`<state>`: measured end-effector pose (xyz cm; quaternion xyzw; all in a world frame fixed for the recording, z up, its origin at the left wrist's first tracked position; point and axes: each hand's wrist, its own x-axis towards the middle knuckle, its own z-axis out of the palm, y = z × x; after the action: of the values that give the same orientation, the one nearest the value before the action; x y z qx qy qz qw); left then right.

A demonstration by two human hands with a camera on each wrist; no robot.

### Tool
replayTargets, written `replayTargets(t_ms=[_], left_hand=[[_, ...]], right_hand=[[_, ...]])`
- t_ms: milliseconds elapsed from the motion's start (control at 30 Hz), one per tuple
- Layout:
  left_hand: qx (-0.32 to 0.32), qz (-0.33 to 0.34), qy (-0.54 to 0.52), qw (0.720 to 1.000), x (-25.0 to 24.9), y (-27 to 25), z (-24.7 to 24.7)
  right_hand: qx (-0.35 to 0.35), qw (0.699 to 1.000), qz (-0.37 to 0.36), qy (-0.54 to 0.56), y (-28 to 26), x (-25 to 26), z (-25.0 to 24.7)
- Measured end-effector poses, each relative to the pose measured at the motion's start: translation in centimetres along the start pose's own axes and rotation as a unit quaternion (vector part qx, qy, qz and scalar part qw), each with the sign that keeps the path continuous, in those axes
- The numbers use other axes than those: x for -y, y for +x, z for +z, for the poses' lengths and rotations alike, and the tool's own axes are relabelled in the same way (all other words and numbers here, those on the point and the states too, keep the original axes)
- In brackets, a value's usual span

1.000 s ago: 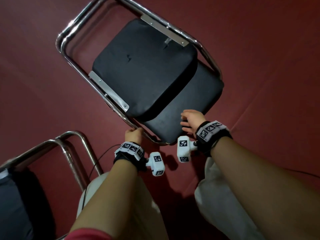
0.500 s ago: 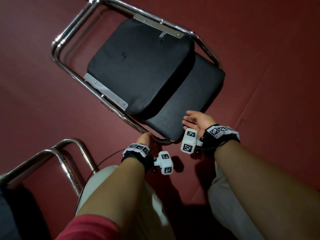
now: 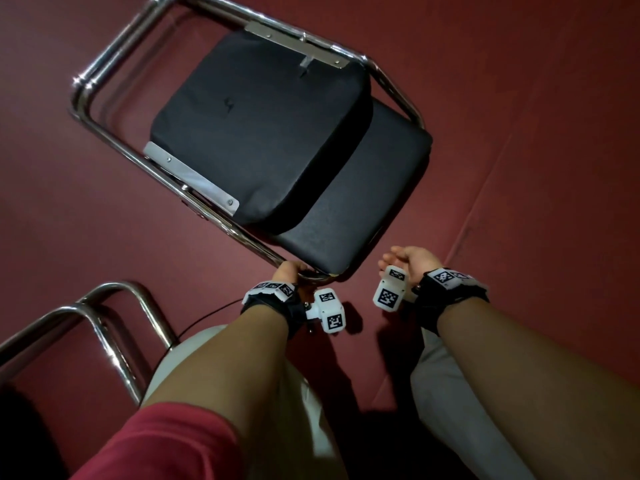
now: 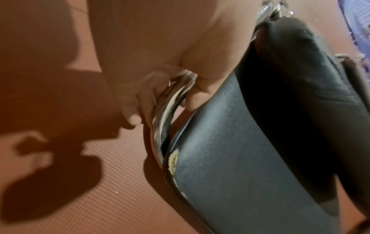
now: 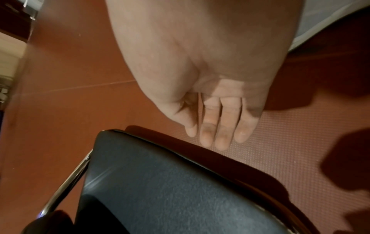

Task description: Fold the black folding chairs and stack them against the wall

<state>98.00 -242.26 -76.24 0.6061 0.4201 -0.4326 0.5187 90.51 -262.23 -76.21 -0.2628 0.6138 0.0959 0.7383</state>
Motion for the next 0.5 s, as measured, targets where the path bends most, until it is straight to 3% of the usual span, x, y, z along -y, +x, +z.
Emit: replayTargets(t_ms=[167, 267, 367, 433, 500], left_hand=[[0.011, -0.009, -0.102, 0.995, 0.4, 1.2, -0.5], [0.028, -0.008, -0.129, 0.991, -0.2, 0.5, -1.2], [0.061, 0.043, -0.127, 0.989, -0.6, -0.8, -2.7], [0.031, 0.119, -0.075, 0.990, -0.8, -1.6, -3.9], [-0.002, 0.190, -0.054, 0.980, -0.9, -1.4, -5.5]], right_hand=[[0.041, 0.992, 0.017, 0.116, 0.2, 0.2, -0.1], [0.042, 0.992, 0.017, 0.119, 1.2, 0.2, 0.5], [0.025, 0.999, 0.002, 0.027, 3.4, -0.3, 1.5], [0.016, 1.000, 0.002, -0.004, 5.1, -0.8, 2.1], [0.010, 0.999, 0.017, 0.041, 6.4, -1.4, 3.0]])
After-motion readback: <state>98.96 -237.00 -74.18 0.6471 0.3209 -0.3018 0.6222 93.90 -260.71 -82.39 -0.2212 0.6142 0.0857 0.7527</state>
